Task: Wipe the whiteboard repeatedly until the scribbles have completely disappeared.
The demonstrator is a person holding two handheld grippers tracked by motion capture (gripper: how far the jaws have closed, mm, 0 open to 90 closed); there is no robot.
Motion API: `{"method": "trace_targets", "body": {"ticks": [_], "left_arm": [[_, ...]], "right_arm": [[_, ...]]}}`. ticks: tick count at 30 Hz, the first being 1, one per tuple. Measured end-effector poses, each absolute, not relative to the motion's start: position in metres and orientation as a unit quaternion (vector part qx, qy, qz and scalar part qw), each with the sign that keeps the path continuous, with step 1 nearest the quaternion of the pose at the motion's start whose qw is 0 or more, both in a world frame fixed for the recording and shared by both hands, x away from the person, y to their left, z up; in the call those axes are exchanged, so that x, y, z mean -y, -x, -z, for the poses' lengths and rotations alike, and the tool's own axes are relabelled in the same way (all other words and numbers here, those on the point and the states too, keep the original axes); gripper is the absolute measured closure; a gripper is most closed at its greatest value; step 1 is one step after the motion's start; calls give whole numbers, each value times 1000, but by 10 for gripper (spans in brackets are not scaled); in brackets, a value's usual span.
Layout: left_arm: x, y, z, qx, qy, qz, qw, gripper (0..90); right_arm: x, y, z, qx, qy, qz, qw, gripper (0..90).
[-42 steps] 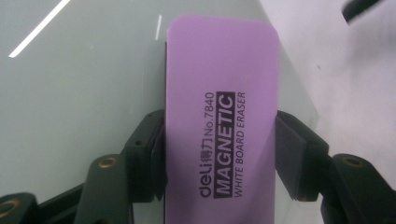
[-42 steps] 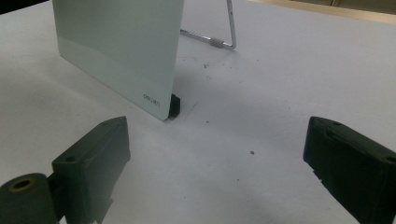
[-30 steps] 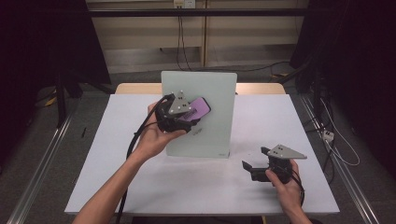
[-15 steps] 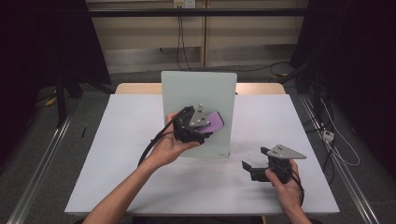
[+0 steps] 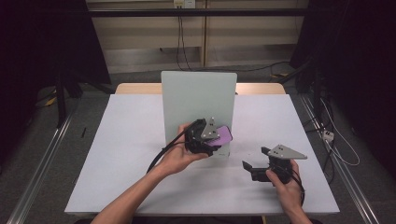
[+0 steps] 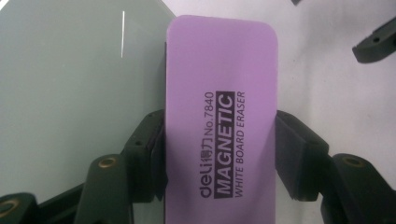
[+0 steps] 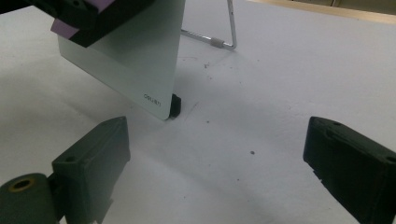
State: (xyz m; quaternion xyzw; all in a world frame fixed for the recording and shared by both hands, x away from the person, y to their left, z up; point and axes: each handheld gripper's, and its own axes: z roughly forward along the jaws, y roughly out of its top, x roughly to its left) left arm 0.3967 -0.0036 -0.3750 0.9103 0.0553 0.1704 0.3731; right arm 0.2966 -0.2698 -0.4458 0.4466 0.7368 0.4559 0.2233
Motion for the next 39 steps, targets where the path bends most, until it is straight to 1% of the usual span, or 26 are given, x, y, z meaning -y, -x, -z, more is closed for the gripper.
{"method": "trace_targets", "body": {"ticks": [10,19,23,29,34,39], "left_arm": [[-36,-420,326,-102,-879,-200,421,409],[-70,-432,301,-141,-849,-228,456,409],[-69,-428,308,-133,-853,-236,446,408],[-62,-420,327,-116,-868,-223,428,408],[-50,-413,343,-101,-881,-207,413,409],[-29,-401,368,-72,-900,-195,384,409]], "right_arm": [[270,-297,446,-737,-447,-456,222,72],[270,-297,446,-737,-448,-455,222,71],[269,-297,446,-737,-448,-455,222,71],[268,-297,446,-737,-448,-455,222,71],[268,-298,446,-738,-447,-455,221,71],[268,-297,446,-737,-447,-456,222,71]]}}
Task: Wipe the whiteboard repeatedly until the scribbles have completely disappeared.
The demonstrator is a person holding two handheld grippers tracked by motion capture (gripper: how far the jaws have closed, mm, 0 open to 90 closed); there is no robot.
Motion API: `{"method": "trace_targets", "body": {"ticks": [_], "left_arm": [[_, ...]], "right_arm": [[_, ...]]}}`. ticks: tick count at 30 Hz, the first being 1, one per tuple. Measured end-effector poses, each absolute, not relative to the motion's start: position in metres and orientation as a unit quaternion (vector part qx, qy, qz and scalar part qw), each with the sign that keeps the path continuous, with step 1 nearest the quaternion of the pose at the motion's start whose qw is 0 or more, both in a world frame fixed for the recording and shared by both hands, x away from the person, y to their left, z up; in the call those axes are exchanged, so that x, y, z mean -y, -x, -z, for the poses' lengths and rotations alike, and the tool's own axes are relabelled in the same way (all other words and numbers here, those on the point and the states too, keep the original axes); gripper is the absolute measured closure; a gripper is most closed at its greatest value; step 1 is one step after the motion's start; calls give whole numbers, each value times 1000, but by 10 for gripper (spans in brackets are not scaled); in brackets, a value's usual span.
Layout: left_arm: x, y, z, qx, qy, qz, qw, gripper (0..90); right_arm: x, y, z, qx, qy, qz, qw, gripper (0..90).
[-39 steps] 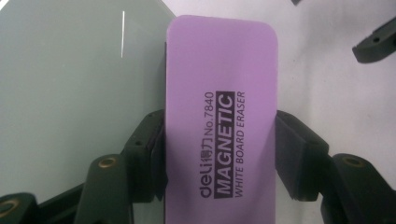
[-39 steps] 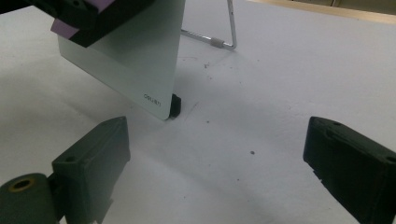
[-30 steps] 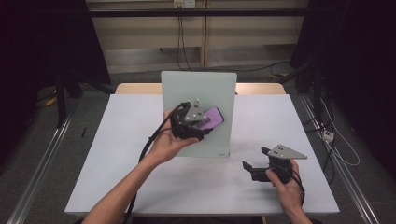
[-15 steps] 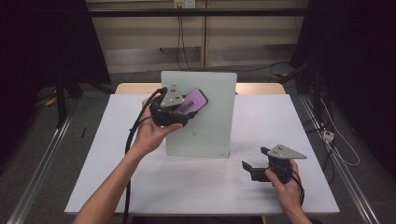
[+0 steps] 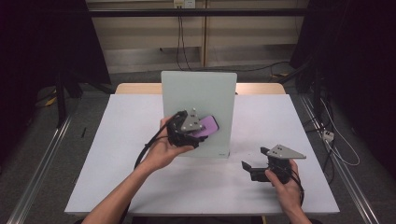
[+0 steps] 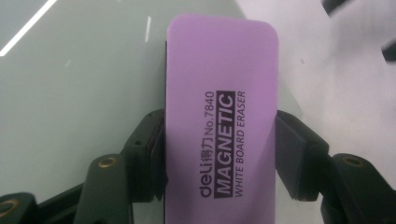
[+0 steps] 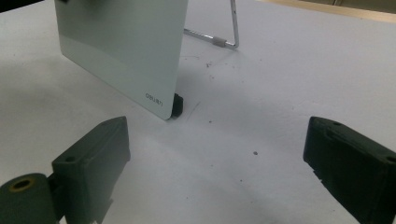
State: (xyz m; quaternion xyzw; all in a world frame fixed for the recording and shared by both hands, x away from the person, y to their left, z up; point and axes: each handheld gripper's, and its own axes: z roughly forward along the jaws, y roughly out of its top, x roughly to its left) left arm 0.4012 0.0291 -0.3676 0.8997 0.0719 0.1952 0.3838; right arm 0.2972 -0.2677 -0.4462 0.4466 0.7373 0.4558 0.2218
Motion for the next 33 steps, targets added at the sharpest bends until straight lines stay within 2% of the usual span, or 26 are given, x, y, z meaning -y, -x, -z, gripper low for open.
{"method": "trace_targets", "body": {"ticks": [11,15,18,33], "left_arm": [[-2,-388,398,-42,-922,-166,348,409],[-3,-386,403,-38,-926,-161,338,409],[-15,-391,395,-51,-921,-161,351,409],[-71,-421,323,-112,-876,-234,406,409]], "right_arm": [[269,-297,446,-738,-445,-456,222,71],[270,-296,446,-737,-445,-456,223,71],[270,-296,446,-737,-446,-456,222,71],[270,-297,446,-737,-446,-456,223,71]]}}
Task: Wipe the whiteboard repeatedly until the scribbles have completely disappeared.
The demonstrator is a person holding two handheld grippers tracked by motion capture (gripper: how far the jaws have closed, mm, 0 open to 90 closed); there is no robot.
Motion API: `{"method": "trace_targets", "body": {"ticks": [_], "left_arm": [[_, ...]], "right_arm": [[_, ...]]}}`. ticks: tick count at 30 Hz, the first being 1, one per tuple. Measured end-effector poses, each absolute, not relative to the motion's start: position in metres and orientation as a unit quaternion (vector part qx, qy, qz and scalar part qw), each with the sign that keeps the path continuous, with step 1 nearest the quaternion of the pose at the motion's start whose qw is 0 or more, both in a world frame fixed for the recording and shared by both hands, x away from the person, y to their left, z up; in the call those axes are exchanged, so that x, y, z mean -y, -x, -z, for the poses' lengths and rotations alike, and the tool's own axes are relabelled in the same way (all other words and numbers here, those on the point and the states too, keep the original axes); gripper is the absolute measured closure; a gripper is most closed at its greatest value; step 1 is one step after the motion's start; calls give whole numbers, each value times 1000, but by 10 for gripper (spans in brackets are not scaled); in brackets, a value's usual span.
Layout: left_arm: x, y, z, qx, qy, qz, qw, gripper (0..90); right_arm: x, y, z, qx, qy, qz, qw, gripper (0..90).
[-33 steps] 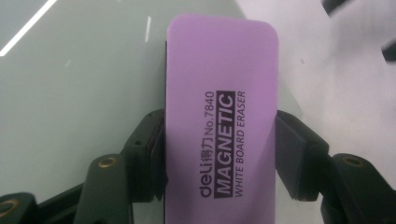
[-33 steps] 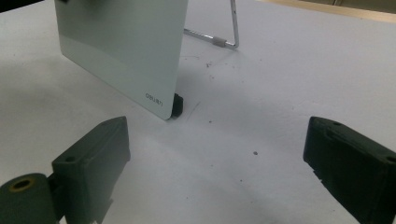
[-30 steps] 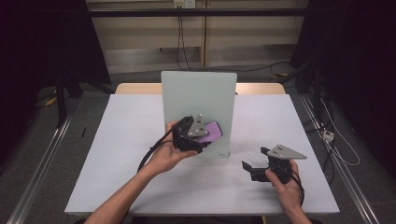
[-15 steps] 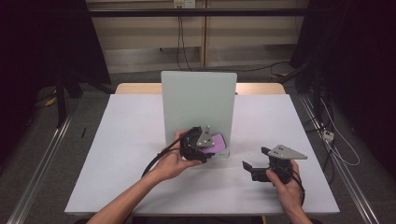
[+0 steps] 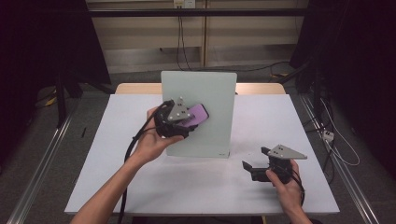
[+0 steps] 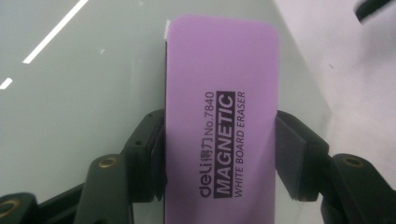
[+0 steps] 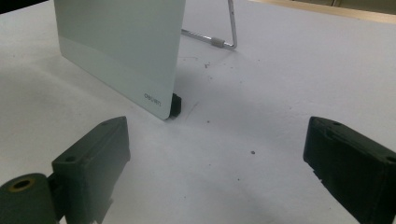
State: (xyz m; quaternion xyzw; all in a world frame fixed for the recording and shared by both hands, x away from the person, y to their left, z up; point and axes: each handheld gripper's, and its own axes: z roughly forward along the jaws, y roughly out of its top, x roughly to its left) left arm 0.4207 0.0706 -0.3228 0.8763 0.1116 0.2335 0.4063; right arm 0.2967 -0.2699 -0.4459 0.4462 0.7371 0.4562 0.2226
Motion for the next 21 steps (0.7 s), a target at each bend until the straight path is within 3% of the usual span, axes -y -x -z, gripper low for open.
{"method": "trace_targets", "body": {"ticks": [8,21], "left_arm": [[-88,-431,299,-139,-851,-266,430,409],[-83,-406,353,-100,-889,-250,371,408]], "right_arm": [[269,-296,446,-737,-446,-456,223,71],[269,-297,446,-737,-447,-455,224,71]]}}
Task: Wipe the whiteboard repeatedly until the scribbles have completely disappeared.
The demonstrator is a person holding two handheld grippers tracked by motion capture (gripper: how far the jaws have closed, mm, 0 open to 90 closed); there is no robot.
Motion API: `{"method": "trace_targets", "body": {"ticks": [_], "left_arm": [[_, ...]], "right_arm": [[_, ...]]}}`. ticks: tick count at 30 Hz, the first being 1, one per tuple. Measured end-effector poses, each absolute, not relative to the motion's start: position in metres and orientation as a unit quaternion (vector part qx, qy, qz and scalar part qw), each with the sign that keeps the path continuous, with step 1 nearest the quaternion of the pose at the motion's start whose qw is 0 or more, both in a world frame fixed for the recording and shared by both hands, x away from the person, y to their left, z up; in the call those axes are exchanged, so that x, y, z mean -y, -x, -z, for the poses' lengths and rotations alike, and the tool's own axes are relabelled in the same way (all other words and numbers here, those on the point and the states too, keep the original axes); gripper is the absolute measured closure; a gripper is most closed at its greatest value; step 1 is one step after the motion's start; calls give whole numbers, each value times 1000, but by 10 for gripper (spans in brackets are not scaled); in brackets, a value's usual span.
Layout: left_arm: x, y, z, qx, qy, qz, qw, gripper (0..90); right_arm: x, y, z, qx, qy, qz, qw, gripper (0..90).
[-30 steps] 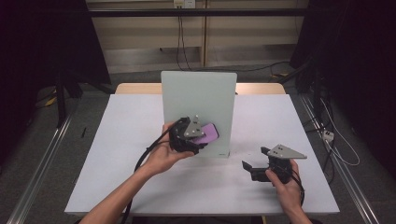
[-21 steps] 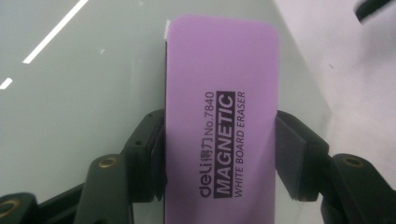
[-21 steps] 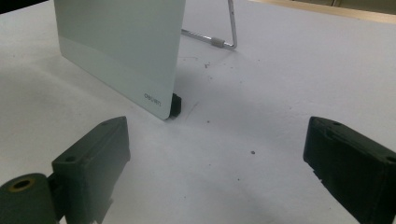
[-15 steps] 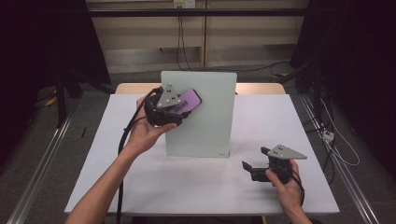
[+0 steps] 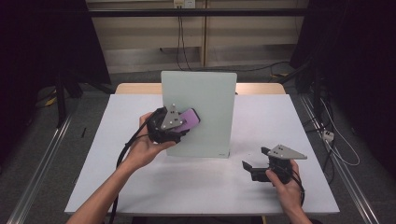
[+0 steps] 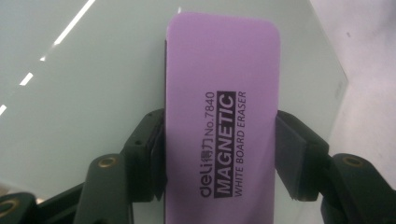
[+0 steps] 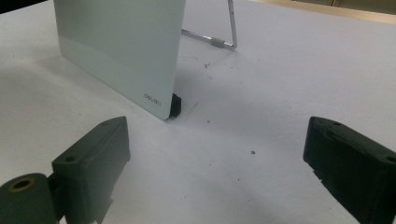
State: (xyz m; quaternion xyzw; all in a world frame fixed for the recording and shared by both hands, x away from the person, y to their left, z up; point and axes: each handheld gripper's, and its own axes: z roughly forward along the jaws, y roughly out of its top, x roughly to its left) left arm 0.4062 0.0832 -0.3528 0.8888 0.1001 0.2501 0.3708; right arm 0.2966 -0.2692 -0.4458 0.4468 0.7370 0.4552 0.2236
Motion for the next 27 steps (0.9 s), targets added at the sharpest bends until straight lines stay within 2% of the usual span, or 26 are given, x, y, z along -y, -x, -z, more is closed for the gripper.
{"method": "trace_targets", "body": {"ticks": [8,12,15,27], "left_arm": [[-69,-398,370,-82,-905,-236,345,409],[-61,-395,388,-81,-915,-189,346,409],[-55,-389,395,-73,-920,-199,329,409],[-54,-388,413,-62,-937,-145,312,409]], "right_arm": [[268,-296,446,-739,-444,-456,222,71],[269,-296,445,-738,-445,-456,222,71],[268,-296,445,-740,-442,-456,224,71],[268,-297,445,-735,-450,-456,222,71]]}}
